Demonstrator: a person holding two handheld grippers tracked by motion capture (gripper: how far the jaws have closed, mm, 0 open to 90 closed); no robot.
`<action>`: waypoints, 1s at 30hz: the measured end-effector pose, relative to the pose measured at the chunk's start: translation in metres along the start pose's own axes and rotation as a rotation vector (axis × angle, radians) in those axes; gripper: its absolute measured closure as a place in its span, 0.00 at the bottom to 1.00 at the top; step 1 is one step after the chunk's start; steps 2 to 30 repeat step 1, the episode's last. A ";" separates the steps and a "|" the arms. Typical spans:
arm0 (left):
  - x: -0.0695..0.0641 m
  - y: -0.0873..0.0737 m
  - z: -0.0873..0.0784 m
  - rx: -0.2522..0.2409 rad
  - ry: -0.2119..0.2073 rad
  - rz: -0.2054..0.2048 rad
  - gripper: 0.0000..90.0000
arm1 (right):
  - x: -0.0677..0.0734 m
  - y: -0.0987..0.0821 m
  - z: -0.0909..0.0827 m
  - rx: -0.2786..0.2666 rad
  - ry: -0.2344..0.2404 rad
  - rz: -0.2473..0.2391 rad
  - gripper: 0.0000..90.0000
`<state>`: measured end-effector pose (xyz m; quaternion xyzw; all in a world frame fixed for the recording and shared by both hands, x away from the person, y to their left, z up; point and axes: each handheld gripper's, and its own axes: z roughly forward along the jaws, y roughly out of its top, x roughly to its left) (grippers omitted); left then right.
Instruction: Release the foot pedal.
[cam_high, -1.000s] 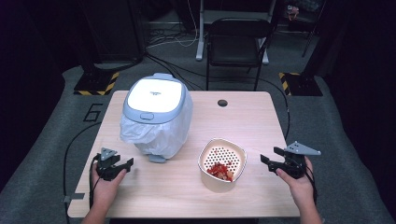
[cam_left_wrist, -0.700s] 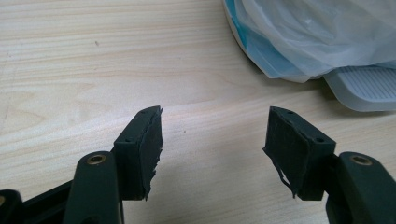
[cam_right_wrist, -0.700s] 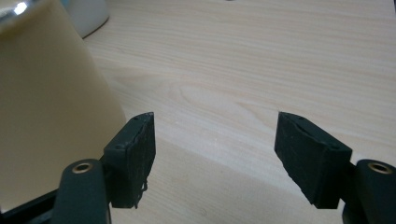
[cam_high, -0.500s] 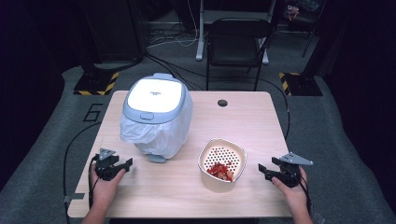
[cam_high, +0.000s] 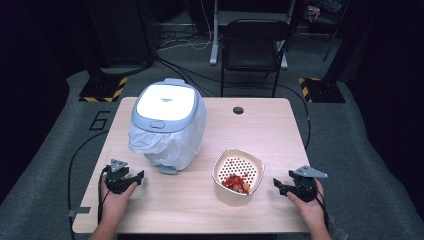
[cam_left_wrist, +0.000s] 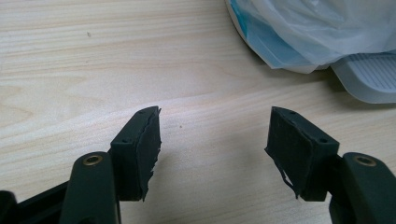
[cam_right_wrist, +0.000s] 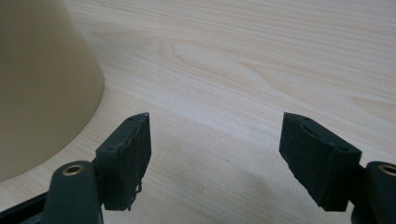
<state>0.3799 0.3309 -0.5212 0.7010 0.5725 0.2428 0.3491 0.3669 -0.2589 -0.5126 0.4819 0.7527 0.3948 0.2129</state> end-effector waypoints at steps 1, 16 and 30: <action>0.000 0.000 0.000 0.000 0.000 0.000 0.38 | 0.000 0.000 0.001 0.004 -0.002 -0.004 0.28; 0.000 0.000 0.000 0.000 0.000 0.000 0.38 | 0.000 0.000 0.001 0.004 -0.002 -0.004 0.28; 0.000 0.000 0.000 0.000 0.000 0.000 0.38 | 0.000 0.000 0.001 0.004 -0.002 -0.004 0.28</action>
